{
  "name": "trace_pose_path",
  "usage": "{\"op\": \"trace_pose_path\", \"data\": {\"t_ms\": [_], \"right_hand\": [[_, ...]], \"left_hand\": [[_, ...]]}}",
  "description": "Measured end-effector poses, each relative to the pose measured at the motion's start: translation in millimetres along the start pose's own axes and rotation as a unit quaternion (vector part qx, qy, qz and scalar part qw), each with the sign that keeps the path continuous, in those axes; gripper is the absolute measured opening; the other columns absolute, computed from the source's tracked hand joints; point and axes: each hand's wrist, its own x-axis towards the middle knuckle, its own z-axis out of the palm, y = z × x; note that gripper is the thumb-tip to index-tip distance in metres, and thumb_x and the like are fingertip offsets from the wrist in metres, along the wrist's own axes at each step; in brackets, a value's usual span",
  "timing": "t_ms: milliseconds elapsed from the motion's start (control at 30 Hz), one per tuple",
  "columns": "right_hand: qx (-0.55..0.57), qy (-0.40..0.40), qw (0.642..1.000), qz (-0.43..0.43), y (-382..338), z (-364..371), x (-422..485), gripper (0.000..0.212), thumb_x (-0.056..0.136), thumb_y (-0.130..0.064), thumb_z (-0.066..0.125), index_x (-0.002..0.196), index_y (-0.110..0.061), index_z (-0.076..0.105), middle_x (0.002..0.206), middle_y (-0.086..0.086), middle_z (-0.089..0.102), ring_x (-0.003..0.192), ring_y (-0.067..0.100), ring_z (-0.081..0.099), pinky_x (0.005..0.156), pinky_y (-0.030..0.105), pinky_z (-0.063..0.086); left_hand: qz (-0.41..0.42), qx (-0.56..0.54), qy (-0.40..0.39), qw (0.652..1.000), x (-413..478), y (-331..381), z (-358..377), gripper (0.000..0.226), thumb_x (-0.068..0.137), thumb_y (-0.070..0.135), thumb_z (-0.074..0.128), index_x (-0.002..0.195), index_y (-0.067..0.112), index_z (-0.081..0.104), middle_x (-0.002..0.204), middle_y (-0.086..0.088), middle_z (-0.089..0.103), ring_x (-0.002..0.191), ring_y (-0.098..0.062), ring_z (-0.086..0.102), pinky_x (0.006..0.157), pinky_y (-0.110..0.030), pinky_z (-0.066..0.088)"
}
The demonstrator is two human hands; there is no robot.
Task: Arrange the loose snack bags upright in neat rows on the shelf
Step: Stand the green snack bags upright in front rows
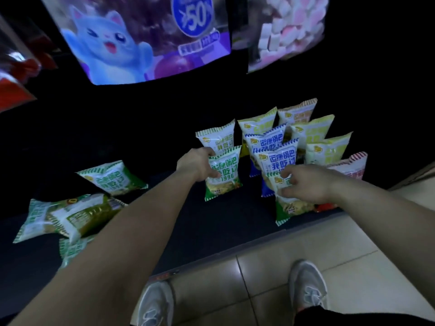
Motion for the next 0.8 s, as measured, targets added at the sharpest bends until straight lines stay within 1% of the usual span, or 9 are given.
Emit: {"op": "trace_pose_path", "data": {"t_ms": [67, 133, 267, 333, 433, 533, 633, 700, 800], "right_hand": [[-0.009, -0.004, 1.000, -0.005, -2.6, 1.4, 5.6, 0.069, 0.089, -0.063, 0.057, 0.145, -0.028, 0.040, 0.146, 0.001, 0.049, 0.123, 0.022, 0.051, 0.092, 0.035, 0.045], [-0.018, -0.012, 1.000, -0.012, -7.5, 3.3, 10.8, 0.067, 0.089, -0.063, 0.056, 0.145, -0.028, 0.040, 0.144, 0.000, 0.049, 0.123, 0.021, 0.051, 0.087, 0.033, 0.044], [-0.026, -0.028, 0.999, -0.020, -18.4, 9.2, 20.6, 0.067, 0.090, -0.062, 0.057, 0.145, -0.029, 0.040, 0.140, 0.000, 0.050, 0.120, 0.021, 0.051, 0.091, 0.034, 0.046], [-0.028, -0.034, 0.999, -0.021, -22.3, 11.4, 23.1, 0.068, 0.089, -0.061, 0.057, 0.146, -0.029, 0.039, 0.142, 0.001, 0.048, 0.123, 0.021, 0.049, 0.090, 0.033, 0.044], [-0.039, -0.037, 0.998, -0.020, -23.9, 12.2, 22.0, 0.067, 0.089, -0.062, 0.058, 0.146, -0.031, 0.039, 0.142, -0.001, 0.048, 0.123, 0.021, 0.049, 0.093, 0.035, 0.045], [-0.045, -0.035, 0.998, -0.015, -24.4, 9.6, 19.2, 0.065, 0.088, -0.061, 0.058, 0.143, -0.031, 0.041, 0.136, -0.001, 0.051, 0.118, 0.020, 0.051, 0.092, 0.035, 0.046], [-0.057, -0.027, 0.998, -0.014, -32.2, 2.7, 12.5, 0.064, 0.089, -0.060, 0.058, 0.143, -0.028, 0.041, 0.134, 0.000, 0.053, 0.118, 0.022, 0.052, 0.090, 0.036, 0.047], [-0.069, -0.014, 0.997, -0.026, -43.4, -3.3, 5.9, 0.061, 0.090, -0.059, 0.057, 0.141, -0.026, 0.044, 0.132, 0.001, 0.054, 0.116, 0.023, 0.053, 0.088, 0.037, 0.048], [-0.080, 0.023, 0.995, -0.058, -67.0, -12.3, -7.0, 0.059, 0.090, -0.058, 0.056, 0.137, -0.024, 0.047, 0.133, 0.003, 0.053, 0.116, 0.026, 0.053, 0.091, 0.043, 0.049]], "left_hand": [[-0.007, -0.010, -0.003, 1.000, 18.2, 5.3, 13.0, 0.082, 0.065, 0.056, 0.083, 0.135, 0.035, 0.047, 0.118, -0.005, 0.061, 0.085, -0.019, 0.059, 0.059, -0.031, 0.046], [-0.013, -0.026, -0.002, 1.000, 33.0, 8.5, 21.9, 0.084, 0.065, 0.056, 0.083, 0.137, 0.034, 0.047, 0.120, -0.006, 0.060, 0.092, -0.022, 0.061, 0.060, -0.030, 0.045], [0.007, -0.016, 0.023, 1.000, 49.6, 11.6, 30.2, 0.082, 0.069, 0.055, 0.081, 0.139, 0.031, 0.048, 0.138, -0.004, 0.049, 0.115, -0.024, 0.055, 0.073, -0.031, 0.045], [0.018, 0.010, 0.040, 0.999, 50.4, 11.7, 30.2, 0.078, 0.070, 0.055, 0.080, 0.137, 0.031, 0.049, 0.139, -0.002, 0.046, 0.115, -0.025, 0.055, 0.074, -0.033, 0.048], [0.034, 0.038, 0.065, 0.997, 46.2, 11.1, 29.1, 0.073, 0.070, 0.057, 0.079, 0.132, 0.030, 0.050, 0.130, -0.002, 0.052, 0.111, -0.025, 0.055, 0.074, -0.037, 0.051], [0.046, 0.089, 0.071, 0.992, 36.2, 16.3, 26.9, 0.078, 0.073, 0.060, 0.075, 0.137, 0.027, 0.045, 0.131, -0.005, 0.052, 0.120, -0.027, 0.047, 0.085, -0.043, 0.048], [0.034, 0.105, 0.061, 0.992, 20.6, 24.4, 10.6, 0.088, 0.074, 0.061, 0.072, 0.144, 0.023, 0.035, 0.142, -0.007, 0.042, 0.128, -0.030, 0.039, 0.096, -0.045, 0.042], [0.035, 0.094, 0.057, 0.993, 5.0, 27.2, -8.2, 0.088, 0.076, 0.060, 0.070, 0.146, 0.022, 0.032, 0.146, -0.008, 0.038, 0.130, -0.030, 0.037, 0.098, -0.045, 0.042], [0.045, 0.101, 0.028, 0.993, -30.8, 22.7, -41.5, 0.083, 0.080, 0.060, 0.066, 0.147, 0.023, 0.032, 0.145, -0.007, 0.039, 0.129, -0.029, 0.040, 0.098, -0.045, 0.045]]}}
